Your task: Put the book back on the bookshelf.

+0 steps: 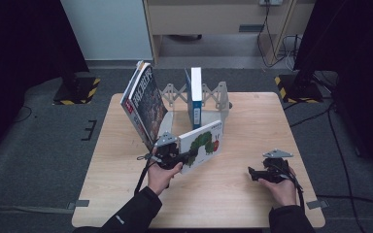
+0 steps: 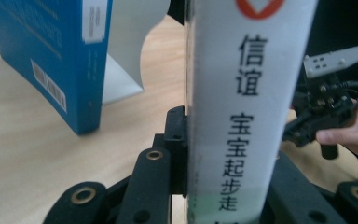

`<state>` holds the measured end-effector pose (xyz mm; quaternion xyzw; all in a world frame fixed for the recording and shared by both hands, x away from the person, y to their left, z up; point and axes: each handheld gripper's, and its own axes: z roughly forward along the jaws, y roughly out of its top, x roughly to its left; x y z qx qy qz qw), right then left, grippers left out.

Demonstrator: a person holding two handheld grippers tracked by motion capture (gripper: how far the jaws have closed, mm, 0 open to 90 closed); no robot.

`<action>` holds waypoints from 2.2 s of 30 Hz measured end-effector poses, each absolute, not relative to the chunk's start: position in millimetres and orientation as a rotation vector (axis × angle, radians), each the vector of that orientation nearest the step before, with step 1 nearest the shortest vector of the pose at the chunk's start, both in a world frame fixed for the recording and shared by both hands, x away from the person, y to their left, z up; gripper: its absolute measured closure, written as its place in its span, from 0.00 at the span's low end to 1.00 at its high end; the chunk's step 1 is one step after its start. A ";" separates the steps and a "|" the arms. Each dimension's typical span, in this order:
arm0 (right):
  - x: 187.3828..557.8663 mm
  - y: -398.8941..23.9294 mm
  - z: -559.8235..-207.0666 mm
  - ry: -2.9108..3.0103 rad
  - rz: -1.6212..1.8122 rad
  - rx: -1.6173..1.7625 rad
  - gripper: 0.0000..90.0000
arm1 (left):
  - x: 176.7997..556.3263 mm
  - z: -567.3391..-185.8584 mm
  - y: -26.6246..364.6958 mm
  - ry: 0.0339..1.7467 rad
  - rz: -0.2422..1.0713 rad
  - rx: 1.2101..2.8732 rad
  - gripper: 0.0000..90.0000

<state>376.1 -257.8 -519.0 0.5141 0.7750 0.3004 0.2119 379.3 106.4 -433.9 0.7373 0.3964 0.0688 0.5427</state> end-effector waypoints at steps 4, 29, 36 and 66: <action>376.3 -258.1 -521.1 2.162 0.818 1.425 0.09 | 382.7 -426.8 100.3 0.948 0.200 1.733 0.83; 375.9 -259.1 -531.3 2.190 0.795 1.451 0.06 | 403.2 -421.1 68.8 0.991 0.411 1.657 0.83; 375.9 -260.1 -532.3 2.178 0.805 1.468 0.05 | 409.0 -427.9 60.0 1.013 0.421 1.642 0.83; 375.5 -260.3 -534.5 2.170 0.829 1.463 0.03 | 428.0 -449.3 33.1 1.065 0.553 1.640 0.83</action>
